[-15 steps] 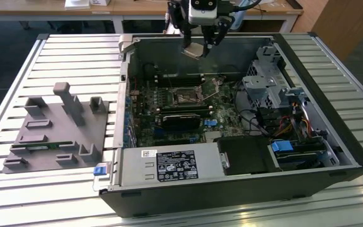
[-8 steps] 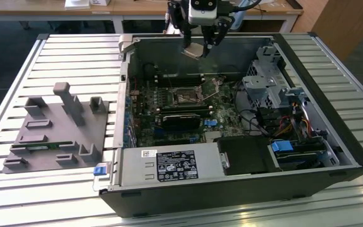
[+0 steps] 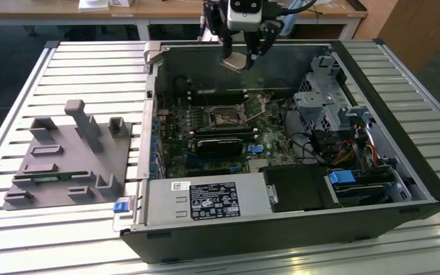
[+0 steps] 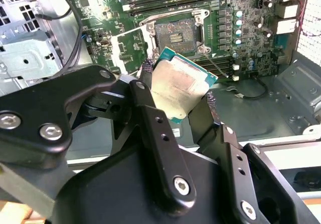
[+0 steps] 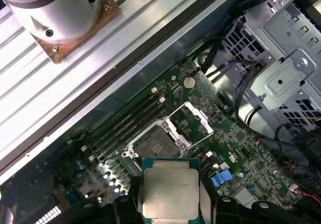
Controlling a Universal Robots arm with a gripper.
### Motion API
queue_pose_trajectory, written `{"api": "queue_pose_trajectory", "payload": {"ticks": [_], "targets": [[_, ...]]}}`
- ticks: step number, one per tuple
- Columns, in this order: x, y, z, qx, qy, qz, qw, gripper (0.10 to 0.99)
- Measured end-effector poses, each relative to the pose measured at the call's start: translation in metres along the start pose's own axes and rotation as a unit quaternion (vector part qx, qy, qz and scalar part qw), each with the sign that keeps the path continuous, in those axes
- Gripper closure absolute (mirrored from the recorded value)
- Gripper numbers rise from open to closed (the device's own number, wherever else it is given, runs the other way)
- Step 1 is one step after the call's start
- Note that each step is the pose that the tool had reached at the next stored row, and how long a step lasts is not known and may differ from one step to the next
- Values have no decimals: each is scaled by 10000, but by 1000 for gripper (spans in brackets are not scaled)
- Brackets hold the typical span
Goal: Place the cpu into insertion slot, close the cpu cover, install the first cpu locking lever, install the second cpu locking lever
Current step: 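Place the cpu into insertion slot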
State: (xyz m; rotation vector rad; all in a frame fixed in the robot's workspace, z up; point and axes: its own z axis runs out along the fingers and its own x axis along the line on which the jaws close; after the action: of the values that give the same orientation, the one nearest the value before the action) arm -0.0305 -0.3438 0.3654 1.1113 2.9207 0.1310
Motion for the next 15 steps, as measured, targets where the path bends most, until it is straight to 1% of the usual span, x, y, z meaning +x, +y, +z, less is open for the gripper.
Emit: {"api": "queue_pose_trajectory", "payload": {"ticks": [2,4,7,9,11,15], "targets": [[0,0,1,-3,-14,167,9999,549],[0,0,3,-5,-29,342,9994,549],[0,0,5,-9,-51,614,9981,549],[0,0,7,-12,-67,795,9968,549],[0,0,9,-15,-82,973,9952,549],[0,-1,15,-21,-110,1312,9913,549]]}}
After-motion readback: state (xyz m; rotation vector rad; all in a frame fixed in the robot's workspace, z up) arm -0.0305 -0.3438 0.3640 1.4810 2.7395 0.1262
